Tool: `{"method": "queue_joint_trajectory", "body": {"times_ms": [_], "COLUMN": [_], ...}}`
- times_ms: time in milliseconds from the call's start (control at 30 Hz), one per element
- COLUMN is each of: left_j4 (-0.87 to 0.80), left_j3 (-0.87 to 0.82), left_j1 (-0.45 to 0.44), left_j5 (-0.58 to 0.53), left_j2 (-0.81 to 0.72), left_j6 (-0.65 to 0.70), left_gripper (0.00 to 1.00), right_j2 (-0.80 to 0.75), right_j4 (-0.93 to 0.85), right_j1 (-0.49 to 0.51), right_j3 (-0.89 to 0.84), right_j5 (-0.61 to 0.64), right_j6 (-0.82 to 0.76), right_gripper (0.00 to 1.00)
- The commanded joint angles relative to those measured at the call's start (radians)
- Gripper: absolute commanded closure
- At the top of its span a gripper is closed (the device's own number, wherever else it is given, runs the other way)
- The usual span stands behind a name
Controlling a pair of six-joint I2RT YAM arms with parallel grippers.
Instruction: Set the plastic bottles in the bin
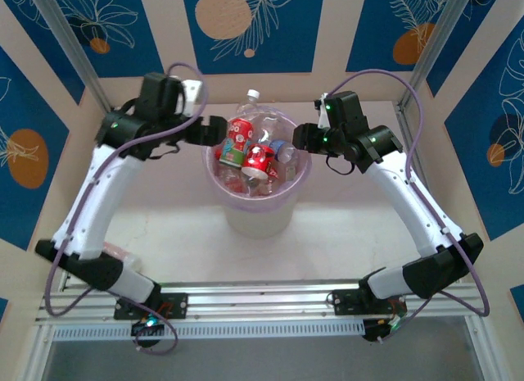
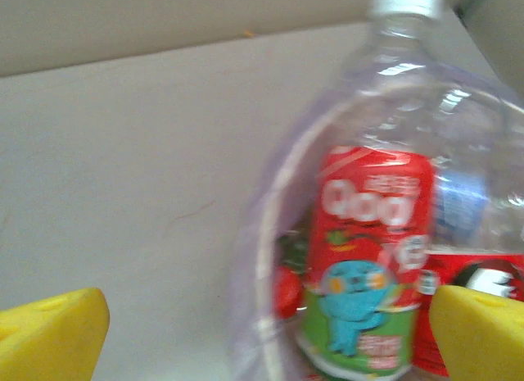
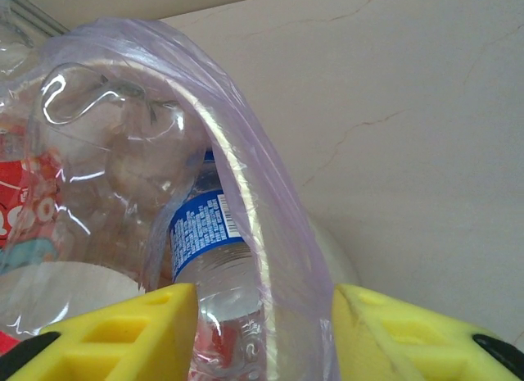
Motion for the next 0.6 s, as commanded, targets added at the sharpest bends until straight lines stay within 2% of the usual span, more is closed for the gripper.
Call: {"method": "queue_joint_trajectory", "body": {"times_ms": [0,133,200,267,333,400,567], "left_j4": [0.068,0.051,0.035,0.05,0.059,0.063,0.147], "left_j3": [-0.218,-0.448,-0.528,-0.623,-0.692,-0.741,-0.916], "left_j1": [0.121,0.28,0.371,0.505,0.599,0.617,0.806], "left_j5": [-0.042,-0.075,-0.03,0.037,0.075,0.056,0.126], "left_j2": [-0.16,-0.335,-0.398,-0.456,-0.477,-0.472,-0.498], "left_j6": [-0.154,-0.254,-0.291,-0.332,-0.369,-0.394,-0.477], "left_gripper": [0.0,0.0,0.0,0.0,0.0,0.0,0.0], "right_j2": [-0.018,-0.032,-0.038,-0.049,-0.058,-0.061,-0.073], "right_j4": [0.043,0.075,0.08,0.093,0.109,0.11,0.104], "right_j1": [-0.009,-0.024,-0.032,-0.043,-0.055,-0.069,-0.117], "right_j3": [0.01,-0.007,-0.01,-0.026,-0.043,-0.051,-0.046], "right_j5": [-0.027,-0.044,-0.051,-0.058,-0.081,-0.1,-0.157], "right_j6": [-0.004,-0.008,-0.01,-0.011,-0.008,-0.011,-0.029], "right_gripper": [0.4,0.22,0.15,0.08,0.03,0.0,0.01]}}
